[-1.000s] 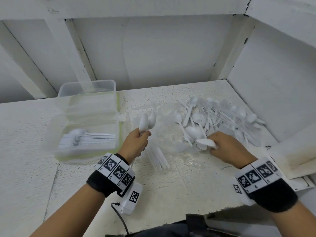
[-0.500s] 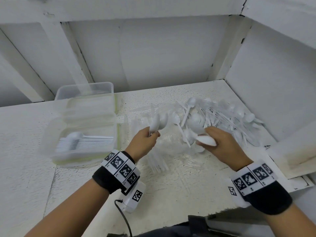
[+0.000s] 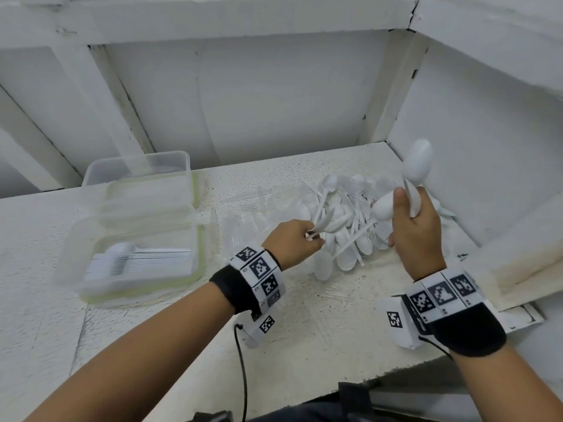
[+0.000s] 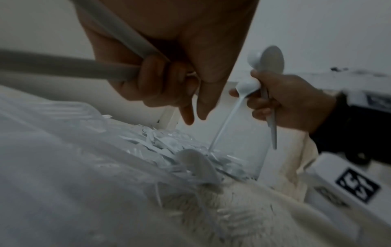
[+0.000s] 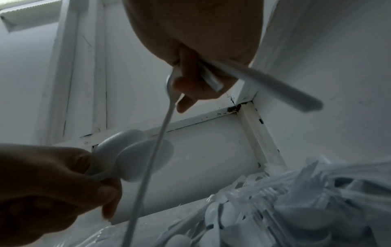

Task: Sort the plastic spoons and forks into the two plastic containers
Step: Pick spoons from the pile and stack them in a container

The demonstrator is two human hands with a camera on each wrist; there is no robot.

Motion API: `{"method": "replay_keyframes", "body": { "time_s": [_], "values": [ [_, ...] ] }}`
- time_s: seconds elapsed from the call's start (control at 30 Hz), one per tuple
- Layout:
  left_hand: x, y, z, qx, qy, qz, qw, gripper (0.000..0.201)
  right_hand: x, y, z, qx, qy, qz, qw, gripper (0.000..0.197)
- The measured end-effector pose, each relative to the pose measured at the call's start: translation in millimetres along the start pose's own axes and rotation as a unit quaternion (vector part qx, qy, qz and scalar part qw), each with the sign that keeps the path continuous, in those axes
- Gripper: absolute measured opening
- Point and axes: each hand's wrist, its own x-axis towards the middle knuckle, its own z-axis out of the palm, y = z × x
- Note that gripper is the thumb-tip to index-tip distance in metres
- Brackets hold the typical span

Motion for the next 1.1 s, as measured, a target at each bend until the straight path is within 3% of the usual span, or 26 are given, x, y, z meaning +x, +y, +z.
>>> {"method": "replay_keyframes", "body": {
  "time_s": [0.03, 0.17, 0.4, 0.47, 0.63, 0.77, 0.93, 1.1],
  "values": [
    [-0.1, 0.3, 2.7, 0.035, -0.018, 0.0, 0.999, 0.022, 0.4, -0.6, -1.1, -0.007, -0.011, -0.001, 1.0, 0.019],
    [-2.0, -0.5, 15.5, 0.176, -0.075, -0.027, 0.981, 0.041, 2.2, -1.6, -2.6, 0.007, -0.049, 0.001, 0.999, 0.011],
    [1.4, -2.9, 16.3, 0.15, -0.099, -0.067, 0.981, 0.035, -1.4, 3.8, -2.0, -0.023, -0.11, 0.007, 0.994, 0.014],
    [1.2, -4.0, 13.3, 0.113, -0.102, -0.074, 0.986, 0.022, -3.5, 3.8, -2.4, -0.041, -0.125, 0.005, 0.991, 0.013],
    [-8.4, -0.9, -2.5, -0.026, -0.072, -0.058, 0.995, 0.035, -10.2, -1.0, -1.0, -0.039, -0.135, 0.008, 0.99, 0.019],
    [-23.2, 3.9, -23.6, -0.111, -0.023, -0.033, 0.993, 0.022, -13.9, -13.1, 2.6, -0.013, -0.141, -0.005, 0.99, 0.012],
    [-46.5, -3.0, -50.8, -0.266, 0.006, -0.052, 0.962, 0.015, -21.2, -34.2, 18.0, -0.018, -0.226, -0.032, 0.973, 0.017],
    [-67.0, -18.7, -66.1, -0.413, 0.016, -0.095, 0.906, 0.015, -40.1, -48.9, 48.1, -0.086, -0.333, -0.108, 0.933, 0.039]
  ]
}}
